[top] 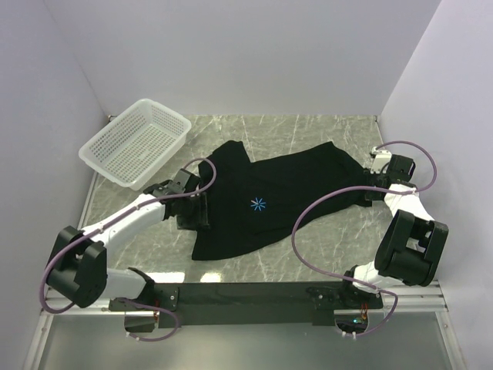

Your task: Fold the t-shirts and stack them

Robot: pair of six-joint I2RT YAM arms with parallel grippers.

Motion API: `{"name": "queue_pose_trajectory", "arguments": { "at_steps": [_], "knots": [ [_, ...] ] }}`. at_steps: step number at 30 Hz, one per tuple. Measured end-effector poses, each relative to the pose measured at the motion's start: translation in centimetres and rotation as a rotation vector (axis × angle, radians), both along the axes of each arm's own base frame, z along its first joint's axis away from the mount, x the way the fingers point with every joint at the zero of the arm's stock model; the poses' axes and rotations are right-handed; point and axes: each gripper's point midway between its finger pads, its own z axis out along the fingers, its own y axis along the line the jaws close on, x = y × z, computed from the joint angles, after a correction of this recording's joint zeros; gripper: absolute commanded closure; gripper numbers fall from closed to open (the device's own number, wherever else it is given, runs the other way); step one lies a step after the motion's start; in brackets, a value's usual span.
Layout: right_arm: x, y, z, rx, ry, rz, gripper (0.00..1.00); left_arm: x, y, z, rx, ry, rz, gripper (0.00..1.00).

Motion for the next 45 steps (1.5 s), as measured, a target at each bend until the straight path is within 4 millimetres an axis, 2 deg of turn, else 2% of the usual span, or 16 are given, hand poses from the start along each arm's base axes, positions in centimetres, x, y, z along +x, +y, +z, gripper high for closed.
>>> {"name": "queue_pose_trajectory", "arguments": {
  "at_steps": [7, 17, 20, 21, 23, 24, 26, 27, 30, 33, 36, 41, 45],
  "knots": [
    [0.0, 0.2, 0.0, 0.008, 0.001, 0.007, 1.00, 0.7, -0.4, -1.2, 0.005, 0.011, -0.001, 0.53],
    [-0.1, 0.3, -0.1, 0.008, 0.005, 0.015, 1.00, 0.7, 0.3, -2.2, 0.053, 0.028, 0.007, 0.53],
    [-0.2, 0.3, -0.1, 0.010, 0.007, 0.019, 1.00, 0.7, 0.4, -2.3, 0.062, 0.029, 0.007, 0.64],
    [-0.2, 0.4, -0.1, 0.011, 0.008, 0.020, 1.00, 0.7, 0.4, -2.3, 0.062, 0.030, 0.007, 0.71],
    [-0.2, 0.4, -0.1, 0.014, 0.009, 0.022, 1.00, 0.7, 0.4, -2.4, 0.065, 0.035, 0.005, 0.79],
    [-0.2, 0.5, -0.2, 0.015, 0.009, 0.023, 1.00, 0.7, 0.4, -2.5, 0.068, 0.037, 0.002, 0.87],
    [-0.3, 0.5, -0.2, 0.016, 0.013, 0.026, 1.00, 0.7, 0.4, -2.7, 0.071, 0.042, 0.000, 0.92],
    [-0.3, 0.5, -0.2, 0.017, 0.014, 0.027, 1.00, 0.7, 0.4, -2.7, 0.072, 0.041, -0.001, 0.98],
    [-0.4, 0.6, -0.2, 0.019, 0.015, 0.031, 1.00, 1.0, 0.4, -2.2, 0.072, 0.033, -0.004, 0.99],
    [-0.5, 0.7, -0.2, 0.020, 0.017, 0.042, 1.00, 1.5, 0.5, -0.8, 0.078, -0.001, 0.003, 0.99],
    [-0.6, 0.9, 0.7, 0.012, -0.001, 0.059, 1.00, 2.5, 0.7, 1.8, 0.071, -0.076, 0.017, 0.99],
    [-0.3, 1.0, 3.7, 0.007, -0.080, 0.095, 1.00, 4.2, 1.1, 7.4, 0.041, -0.235, 0.059, 0.99],
    [0.4, 0.9, 7.0, 0.023, -0.160, 0.130, 1.00, 5.3, 1.9, 10.7, 0.041, -0.327, 0.103, 0.99]
  ]
}}
